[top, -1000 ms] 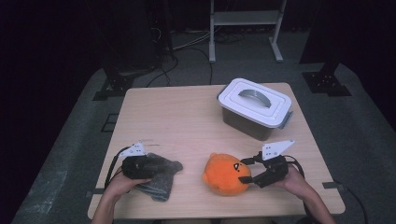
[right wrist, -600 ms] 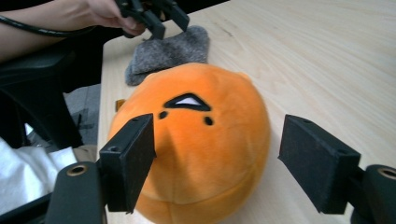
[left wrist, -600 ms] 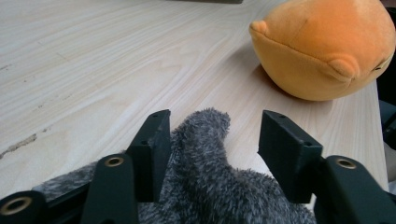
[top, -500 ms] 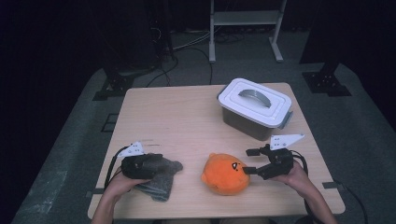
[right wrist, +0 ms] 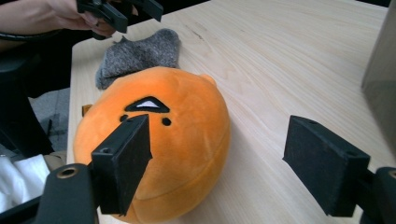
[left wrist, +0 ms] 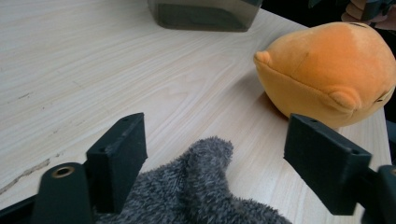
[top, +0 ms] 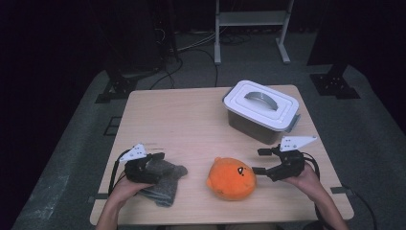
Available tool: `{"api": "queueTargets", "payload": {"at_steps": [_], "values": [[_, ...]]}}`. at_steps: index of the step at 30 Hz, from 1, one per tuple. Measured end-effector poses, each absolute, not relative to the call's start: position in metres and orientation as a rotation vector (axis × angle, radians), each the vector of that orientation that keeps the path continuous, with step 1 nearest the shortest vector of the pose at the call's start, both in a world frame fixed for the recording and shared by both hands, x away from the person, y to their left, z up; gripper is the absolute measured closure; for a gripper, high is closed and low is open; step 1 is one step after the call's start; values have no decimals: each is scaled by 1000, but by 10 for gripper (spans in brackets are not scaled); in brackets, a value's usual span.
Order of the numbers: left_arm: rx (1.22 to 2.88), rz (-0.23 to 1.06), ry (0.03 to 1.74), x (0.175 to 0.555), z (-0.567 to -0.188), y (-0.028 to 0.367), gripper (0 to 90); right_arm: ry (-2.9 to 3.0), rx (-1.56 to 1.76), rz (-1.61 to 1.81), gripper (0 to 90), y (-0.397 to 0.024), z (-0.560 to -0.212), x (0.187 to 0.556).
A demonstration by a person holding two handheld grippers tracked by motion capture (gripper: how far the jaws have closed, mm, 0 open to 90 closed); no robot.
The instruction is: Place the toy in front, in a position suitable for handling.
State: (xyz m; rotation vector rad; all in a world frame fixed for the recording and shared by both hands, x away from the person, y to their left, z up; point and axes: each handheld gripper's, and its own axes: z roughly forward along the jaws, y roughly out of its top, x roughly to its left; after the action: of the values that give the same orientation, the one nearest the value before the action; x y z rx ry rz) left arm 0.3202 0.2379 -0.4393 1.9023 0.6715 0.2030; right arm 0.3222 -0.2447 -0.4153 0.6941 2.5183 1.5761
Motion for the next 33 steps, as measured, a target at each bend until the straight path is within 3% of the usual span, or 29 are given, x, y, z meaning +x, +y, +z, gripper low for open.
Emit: {"api": "queueTargets", "payload": {"at_steps": [10,33], "values": [[1897,207,683,320,-439,235,122,2497,697,1565,217,-253,-402,332],[1919,191,654,319,-439,230,102,2528,634,1456,202,-247,-343,378]]}}
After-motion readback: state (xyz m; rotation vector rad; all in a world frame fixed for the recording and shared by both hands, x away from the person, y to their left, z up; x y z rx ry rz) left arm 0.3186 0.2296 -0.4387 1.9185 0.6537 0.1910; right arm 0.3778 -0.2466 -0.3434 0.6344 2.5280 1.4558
